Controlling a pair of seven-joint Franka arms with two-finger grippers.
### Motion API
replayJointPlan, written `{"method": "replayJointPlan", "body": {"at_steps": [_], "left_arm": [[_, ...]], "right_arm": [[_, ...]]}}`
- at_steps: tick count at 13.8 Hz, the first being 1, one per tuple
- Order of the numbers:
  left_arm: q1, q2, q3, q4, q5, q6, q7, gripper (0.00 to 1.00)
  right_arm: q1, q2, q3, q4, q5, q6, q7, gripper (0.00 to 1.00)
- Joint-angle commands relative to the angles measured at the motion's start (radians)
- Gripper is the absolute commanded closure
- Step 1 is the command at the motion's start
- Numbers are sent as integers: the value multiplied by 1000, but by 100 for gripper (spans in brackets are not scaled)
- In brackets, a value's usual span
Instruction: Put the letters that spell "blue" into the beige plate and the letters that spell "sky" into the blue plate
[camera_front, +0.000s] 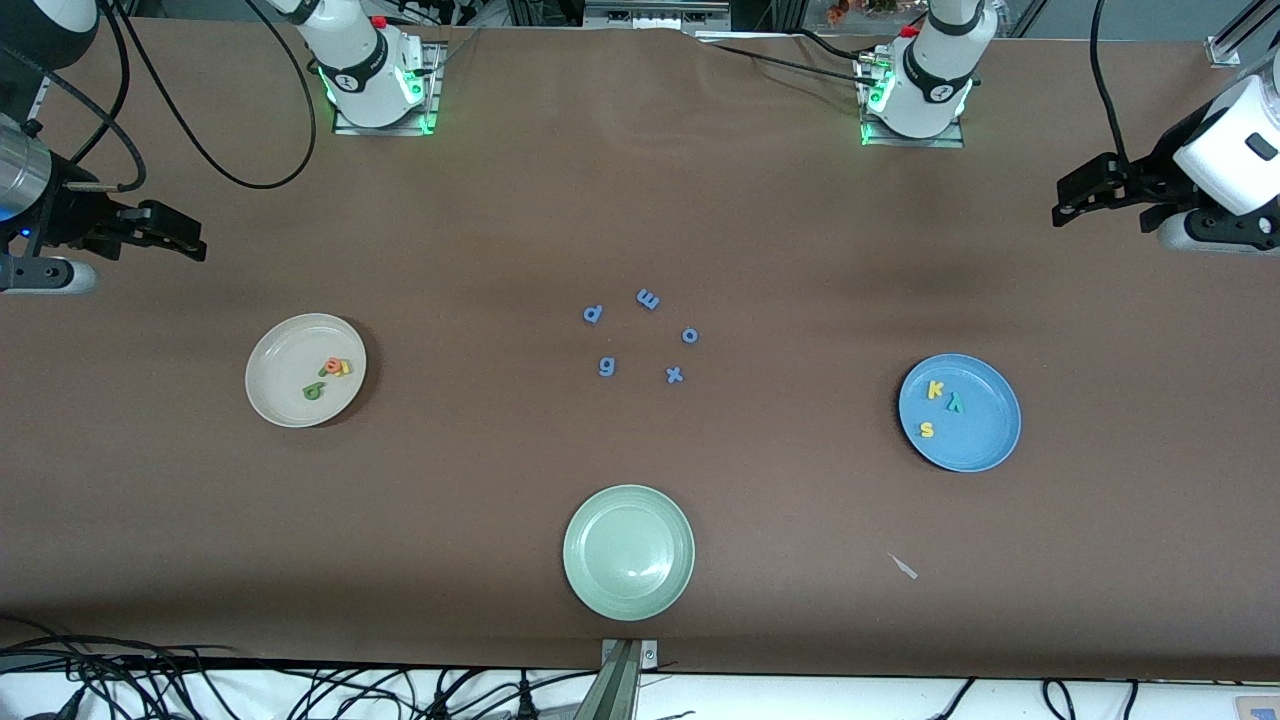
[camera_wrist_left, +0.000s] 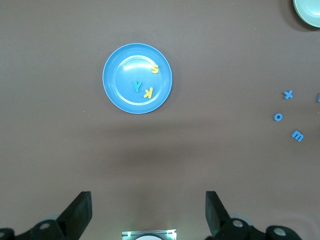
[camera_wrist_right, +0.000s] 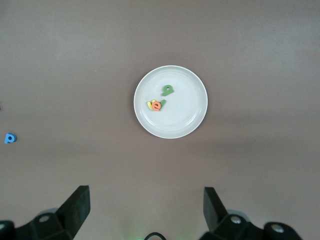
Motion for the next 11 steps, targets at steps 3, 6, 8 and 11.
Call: {"method": "replayJointPlan", "body": {"at_steps": [3, 6, 8, 11], "left_arm": [[4, 14, -4, 34, -2, -26, -6, 0], [4, 14, -4, 34, -2, -26, -6, 0], [6, 14, -2, 34, -2, -26, -4, 0], [6, 14, -4, 34, -2, -26, -5, 0]], "right_arm": [[-16, -18, 19, -23, -17, 11, 14, 0], [-16, -18, 17, -18, -17, 11, 13, 0], [-16, -15, 16, -16, -17, 14, 14, 0], [-15, -11, 17, -7, -17, 14, 13, 0]]}}
